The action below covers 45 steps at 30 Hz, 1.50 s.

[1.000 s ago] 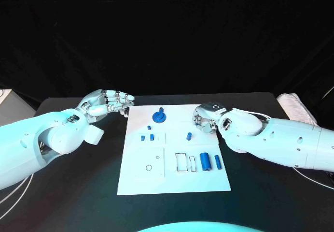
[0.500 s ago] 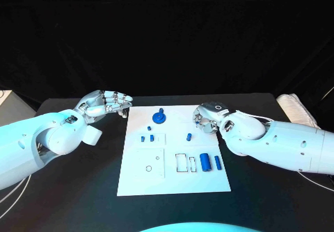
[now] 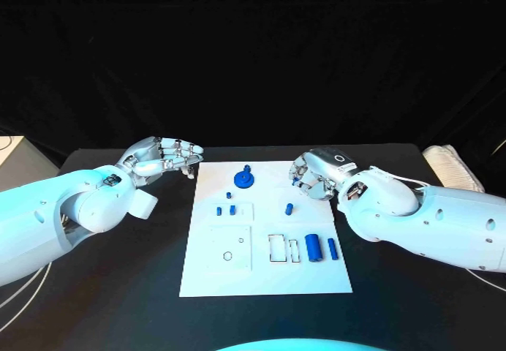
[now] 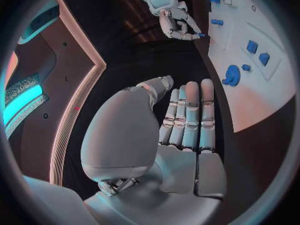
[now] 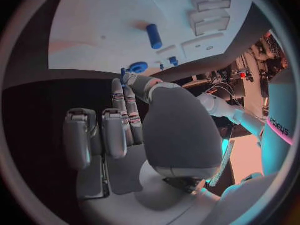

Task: Assemble the parts on the task board

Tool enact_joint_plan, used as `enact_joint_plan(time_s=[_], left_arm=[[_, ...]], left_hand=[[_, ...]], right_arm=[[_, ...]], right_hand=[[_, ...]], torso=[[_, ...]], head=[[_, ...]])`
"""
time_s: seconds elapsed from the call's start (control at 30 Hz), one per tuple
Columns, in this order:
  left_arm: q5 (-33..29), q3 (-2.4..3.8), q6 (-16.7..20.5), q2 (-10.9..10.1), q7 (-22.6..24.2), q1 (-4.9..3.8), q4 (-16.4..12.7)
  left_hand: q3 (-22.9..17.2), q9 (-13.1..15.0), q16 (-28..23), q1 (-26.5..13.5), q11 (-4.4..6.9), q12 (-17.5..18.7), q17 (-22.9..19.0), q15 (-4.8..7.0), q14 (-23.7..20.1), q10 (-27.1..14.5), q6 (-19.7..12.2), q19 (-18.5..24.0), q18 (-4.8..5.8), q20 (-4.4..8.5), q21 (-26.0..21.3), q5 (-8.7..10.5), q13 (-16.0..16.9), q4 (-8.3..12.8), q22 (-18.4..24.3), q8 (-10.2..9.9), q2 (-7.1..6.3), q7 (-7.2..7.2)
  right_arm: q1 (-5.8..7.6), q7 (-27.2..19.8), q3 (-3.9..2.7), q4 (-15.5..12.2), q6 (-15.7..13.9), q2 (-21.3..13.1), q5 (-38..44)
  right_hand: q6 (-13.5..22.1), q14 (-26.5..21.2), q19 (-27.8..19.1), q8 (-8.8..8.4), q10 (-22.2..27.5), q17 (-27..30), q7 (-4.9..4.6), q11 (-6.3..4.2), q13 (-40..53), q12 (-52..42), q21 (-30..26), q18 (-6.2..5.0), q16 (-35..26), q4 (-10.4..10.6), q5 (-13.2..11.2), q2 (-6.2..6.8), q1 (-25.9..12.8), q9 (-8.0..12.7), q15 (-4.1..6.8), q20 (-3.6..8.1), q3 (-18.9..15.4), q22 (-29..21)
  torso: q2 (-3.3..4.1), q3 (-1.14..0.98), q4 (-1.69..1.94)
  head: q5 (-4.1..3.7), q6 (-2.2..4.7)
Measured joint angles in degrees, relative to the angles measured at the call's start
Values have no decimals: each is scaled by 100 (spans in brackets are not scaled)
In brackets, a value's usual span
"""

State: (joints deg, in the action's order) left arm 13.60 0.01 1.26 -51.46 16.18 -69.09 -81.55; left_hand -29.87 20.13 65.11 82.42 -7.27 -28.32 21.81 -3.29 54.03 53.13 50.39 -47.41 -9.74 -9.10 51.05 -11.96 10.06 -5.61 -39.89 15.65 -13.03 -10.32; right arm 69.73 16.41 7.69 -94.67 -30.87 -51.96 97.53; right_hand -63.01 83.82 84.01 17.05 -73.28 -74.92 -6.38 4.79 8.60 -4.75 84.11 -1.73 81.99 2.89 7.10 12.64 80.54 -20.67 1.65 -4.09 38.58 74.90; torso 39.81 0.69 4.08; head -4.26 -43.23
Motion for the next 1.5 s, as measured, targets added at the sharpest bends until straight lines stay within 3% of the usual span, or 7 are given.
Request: enact_joint_plan(time_s=[0.2, 0.37, 0.6, 0.83, 1.1, 1.5], left_arm=[[-5, 0, 8, 27, 3, 4, -9], [-14, -1, 32, 36, 8, 13, -36], [-56, -2, 107, 56, 35, 33, -86], [-110, -2, 182, 80, 65, 46, -149], [-150, -3, 231, 90, 77, 52, -178], [-171, -4, 249, 95, 78, 54, -185]], left_hand=[[0, 0, 0, 0, 0, 0, 0, 0, 0, 0, 0, 0, 0, 0, 0, 0, 0, 0, 0, -2, 0, 0], [0, 0, 0, 0, 0, 0, 0, 0, 0, 0, 0, 0, 0, 0, 0, 0, 0, 0, 0, -2, 0, 0], [0, -1, 0, 0, 0, 0, 0, 0, 0, 0, 0, 0, 0, 0, 0, 0, -5, 0, -1, -2, 0, 0], [0, -1, 0, 0, 0, 0, 1, 0, 0, 1, 0, 0, 0, 0, 0, 0, -5, 0, 5, -2, 0, -1], [0, -1, 0, 0, 0, 0, 1, 0, 0, 1, 0, 0, 0, 0, -20, 0, -11, 0, 5, -2, 0, -1], [15, -1, -22, 0, 0, 0, 1, 0, 0, 1, -1, 0, 0, 0, -20, 0, -16, -16, 10, -2, 0, -1]], right_arm=[[-117, -59, 6, -400, -88, 112, -150], [-287, -106, 25, -535, -106, 363, -167], [-614, -178, 53, -505, -101, 764, -97], [-820, -206, 67, -371, -64, 1023, 17], [-912, -190, 91, -240, 21, 1202, 131], [-942, -88, 100, -145, 114, 1288, 265]], right_hand=[[0, 0, 0, 0, 0, 0, 0, 0, 0, -11, 0, 0, 0, -15, -3, 0, 0, 1, 0, 0, 15, 1], [0, 0, 0, -1, 0, 0, 0, 0, 0, -11, 0, 0, 0, -15, -4, 0, 0, -6, 0, 0, 15, 4], [1, 0, 0, -1, 0, 0, 0, 0, 0, -10, -23, 0, 0, -32, -9, 0, 1, -13, 0, 0, 31, 4], [1, 0, 0, -1, 1, 0, 0, -1, 0, 1, -45, 0, 0, -48, 15, -1, -1, -12, -1, 0, 47, 4], [2, 0, 0, -7, 1, 1, 0, -1, 1, 10, -45, 0, 0, -48, 15, -16, -15, -18, -1, -1, 47, 3], [3, 1, 0, -13, -19, 1, 0, 19, 1, 56, -45, 0, 0, -74, 9, -24, -23, -24, -2, -1, 70, 2]], torso=[[1, 1, 9], [-1, 6, 10], [1, 8, 7], [1, 14, 12], [8, 14, 3], [12, 13, 6]], head=[[93, -9], [205, -22], [356, -77], [481, -137], [588, -172], [659, -214]])
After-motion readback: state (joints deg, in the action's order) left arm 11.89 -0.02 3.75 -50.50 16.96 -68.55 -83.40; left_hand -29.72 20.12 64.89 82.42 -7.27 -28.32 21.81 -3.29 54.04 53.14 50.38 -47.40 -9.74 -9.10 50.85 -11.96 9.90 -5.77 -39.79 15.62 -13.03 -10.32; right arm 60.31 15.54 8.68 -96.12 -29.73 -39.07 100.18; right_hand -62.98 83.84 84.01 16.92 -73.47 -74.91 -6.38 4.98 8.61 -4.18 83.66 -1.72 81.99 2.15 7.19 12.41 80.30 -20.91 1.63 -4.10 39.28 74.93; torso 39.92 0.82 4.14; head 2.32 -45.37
